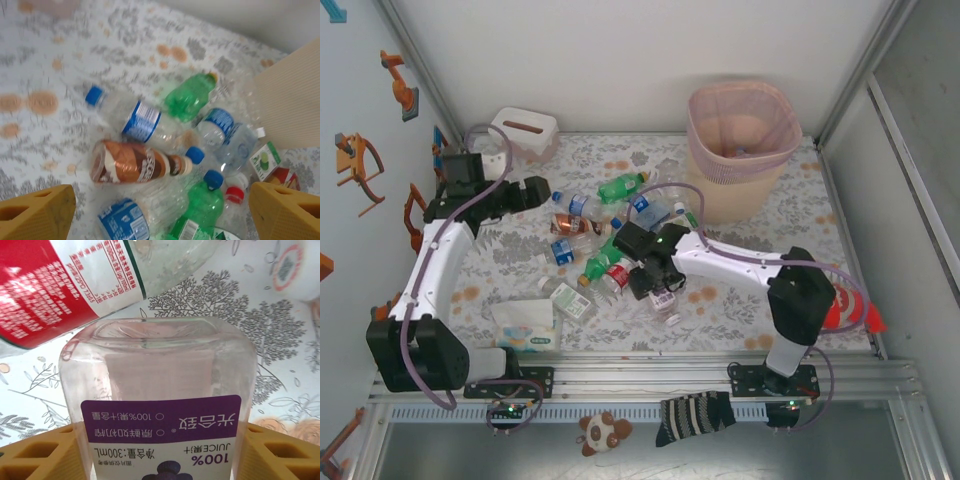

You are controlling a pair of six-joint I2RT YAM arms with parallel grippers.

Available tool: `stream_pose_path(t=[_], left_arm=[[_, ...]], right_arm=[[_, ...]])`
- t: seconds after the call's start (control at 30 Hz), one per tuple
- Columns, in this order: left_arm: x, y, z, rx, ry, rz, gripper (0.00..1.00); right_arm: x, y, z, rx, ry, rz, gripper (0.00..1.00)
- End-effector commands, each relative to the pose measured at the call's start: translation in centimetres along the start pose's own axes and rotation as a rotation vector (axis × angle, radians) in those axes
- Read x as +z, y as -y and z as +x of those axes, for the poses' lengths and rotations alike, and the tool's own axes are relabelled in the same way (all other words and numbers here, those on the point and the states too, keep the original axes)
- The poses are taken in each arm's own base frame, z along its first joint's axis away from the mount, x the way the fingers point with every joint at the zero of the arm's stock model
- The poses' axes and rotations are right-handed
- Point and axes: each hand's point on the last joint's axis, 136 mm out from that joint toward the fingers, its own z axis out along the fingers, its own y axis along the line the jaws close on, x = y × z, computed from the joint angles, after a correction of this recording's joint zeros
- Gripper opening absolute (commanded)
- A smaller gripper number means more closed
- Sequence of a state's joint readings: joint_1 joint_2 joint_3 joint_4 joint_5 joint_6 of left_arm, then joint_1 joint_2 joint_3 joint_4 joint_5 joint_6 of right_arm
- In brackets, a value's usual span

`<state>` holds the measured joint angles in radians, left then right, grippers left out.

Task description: Put the plastic bottles in the bin

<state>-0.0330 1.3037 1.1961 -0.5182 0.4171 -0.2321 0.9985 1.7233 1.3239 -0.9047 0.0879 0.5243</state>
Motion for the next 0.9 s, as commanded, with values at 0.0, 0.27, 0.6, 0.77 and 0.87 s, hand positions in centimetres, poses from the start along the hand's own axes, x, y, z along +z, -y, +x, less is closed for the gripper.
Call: stream_pose_path(t=[0.0, 0.27, 0.6, 0.77, 0.87], left_arm=[[-3.5, 3.4, -2.7, 0.142, 0.097, 0.079, 0.89], [-8.5, 10.4, -3.9, 0.432, 0.266, 0.375, 0.91], [-11.6, 13.6, -1.2, 0.622, 0.393, 0.587, 0.93], [-11.8, 13.5, -0.1, 0.643, 0.389, 0.586, 0.93], [-11.7, 13.4, 0.3, 0.649, 0.391, 0.58, 0.92]], right_arm=[[-1.8, 1.1, 0.4, 0.008, 0.031, 0.04, 0.64], [-5.9, 1.5, -1.5, 0.031, 0.166, 0.024, 0.63], [-12.9, 3.0, -4.4, 0.087, 0.361, 0.015, 0.63], [-16.6, 4.6, -5.4, 0.122, 0.458, -0.009, 0.63], [-19.2, 6.0, -6.8, 0.126, 0.525, -0.014, 0.62]])
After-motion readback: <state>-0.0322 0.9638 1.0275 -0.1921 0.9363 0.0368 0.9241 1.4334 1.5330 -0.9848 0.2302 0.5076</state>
